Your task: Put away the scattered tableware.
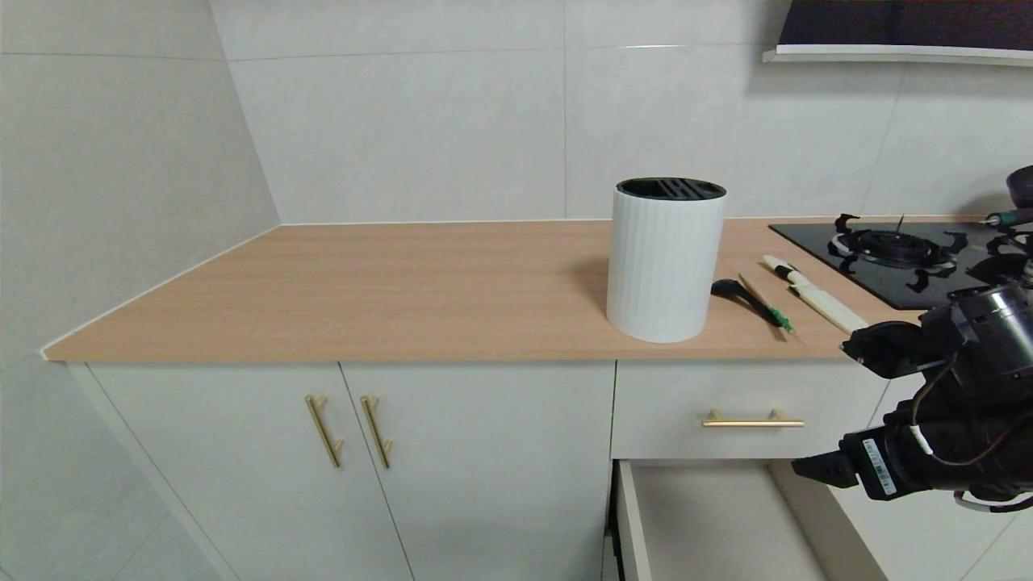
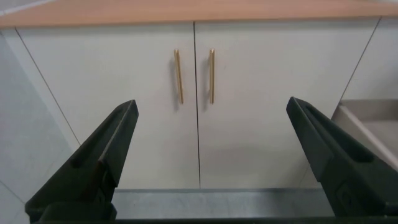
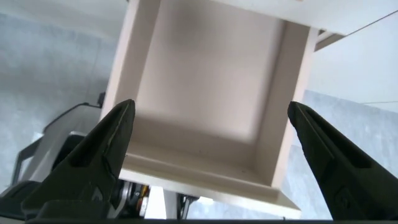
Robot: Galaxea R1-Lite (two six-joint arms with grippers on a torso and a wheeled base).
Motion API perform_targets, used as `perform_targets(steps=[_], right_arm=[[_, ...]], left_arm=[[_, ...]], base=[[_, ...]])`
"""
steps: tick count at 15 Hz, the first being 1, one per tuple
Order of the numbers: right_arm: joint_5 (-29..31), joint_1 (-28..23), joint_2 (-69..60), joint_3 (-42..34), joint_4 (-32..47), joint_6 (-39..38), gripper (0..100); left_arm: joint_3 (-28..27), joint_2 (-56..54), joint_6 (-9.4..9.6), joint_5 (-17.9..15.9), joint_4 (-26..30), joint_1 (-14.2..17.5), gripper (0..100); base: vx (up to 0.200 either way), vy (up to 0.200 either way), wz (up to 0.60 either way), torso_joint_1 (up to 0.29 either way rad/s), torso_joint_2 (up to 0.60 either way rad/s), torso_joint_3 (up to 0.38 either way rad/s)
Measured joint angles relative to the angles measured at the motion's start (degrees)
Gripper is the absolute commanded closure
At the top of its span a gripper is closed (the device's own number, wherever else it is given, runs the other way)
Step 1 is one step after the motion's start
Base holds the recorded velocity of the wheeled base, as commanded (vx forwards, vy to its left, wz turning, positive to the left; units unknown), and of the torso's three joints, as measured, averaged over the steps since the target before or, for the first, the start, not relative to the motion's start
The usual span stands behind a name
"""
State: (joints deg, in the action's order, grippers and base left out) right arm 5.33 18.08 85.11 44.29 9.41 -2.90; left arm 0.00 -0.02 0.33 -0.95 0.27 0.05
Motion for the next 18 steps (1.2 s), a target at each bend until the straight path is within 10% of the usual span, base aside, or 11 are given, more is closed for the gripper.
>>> perform_targets(steps=[18], right_arm=[[7.3,-6.6,23.2,34.1,1.1,-11.3,0]], left_arm=[[0.0,0.0,0.02,0.0,0.0,0.0,0]], base=[[0.000,0.000,0.00,0.014,-0.03,-0.017]])
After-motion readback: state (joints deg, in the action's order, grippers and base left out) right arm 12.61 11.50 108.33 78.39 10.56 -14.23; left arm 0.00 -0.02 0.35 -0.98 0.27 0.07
